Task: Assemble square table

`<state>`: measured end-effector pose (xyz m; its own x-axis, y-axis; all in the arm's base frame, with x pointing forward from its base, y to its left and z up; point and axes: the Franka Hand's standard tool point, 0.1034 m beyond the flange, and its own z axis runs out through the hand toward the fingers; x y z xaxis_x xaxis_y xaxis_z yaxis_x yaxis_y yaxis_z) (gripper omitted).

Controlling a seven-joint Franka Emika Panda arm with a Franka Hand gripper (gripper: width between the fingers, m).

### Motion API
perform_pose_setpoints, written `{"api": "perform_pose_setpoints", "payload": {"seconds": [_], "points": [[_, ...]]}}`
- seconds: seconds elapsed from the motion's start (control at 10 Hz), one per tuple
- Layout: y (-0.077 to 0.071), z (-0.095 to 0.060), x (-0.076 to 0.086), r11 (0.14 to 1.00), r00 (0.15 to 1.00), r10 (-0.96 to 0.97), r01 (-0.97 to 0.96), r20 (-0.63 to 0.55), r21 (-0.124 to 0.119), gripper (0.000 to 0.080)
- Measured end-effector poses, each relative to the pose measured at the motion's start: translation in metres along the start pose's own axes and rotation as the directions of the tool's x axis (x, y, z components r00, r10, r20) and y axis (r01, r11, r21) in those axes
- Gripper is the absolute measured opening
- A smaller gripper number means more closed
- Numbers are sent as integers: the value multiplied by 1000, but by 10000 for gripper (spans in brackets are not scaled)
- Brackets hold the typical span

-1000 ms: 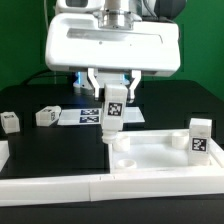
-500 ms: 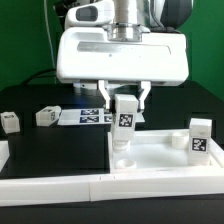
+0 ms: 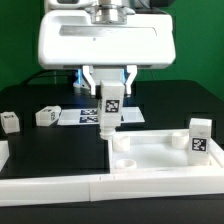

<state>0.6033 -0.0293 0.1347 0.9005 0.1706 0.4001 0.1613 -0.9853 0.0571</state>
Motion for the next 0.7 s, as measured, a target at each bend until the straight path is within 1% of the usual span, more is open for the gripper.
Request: {"api": "perform_pose_setpoints", "payload": {"seconds": [0.1, 0.2, 0.3, 0.5, 0.7], "points": [[4, 0, -1, 1000, 1000, 13, -13, -6, 9, 290], [1, 4, -1, 1000, 1000, 18, -18, -14, 14, 290], [-3, 10, -2, 1000, 1000, 17, -17, -14, 16, 290], [-8, 28, -6, 1000, 1000, 14, -14, -11, 18, 290], [-22, 37, -8, 997, 998, 68, -68, -10, 27, 290]]}}
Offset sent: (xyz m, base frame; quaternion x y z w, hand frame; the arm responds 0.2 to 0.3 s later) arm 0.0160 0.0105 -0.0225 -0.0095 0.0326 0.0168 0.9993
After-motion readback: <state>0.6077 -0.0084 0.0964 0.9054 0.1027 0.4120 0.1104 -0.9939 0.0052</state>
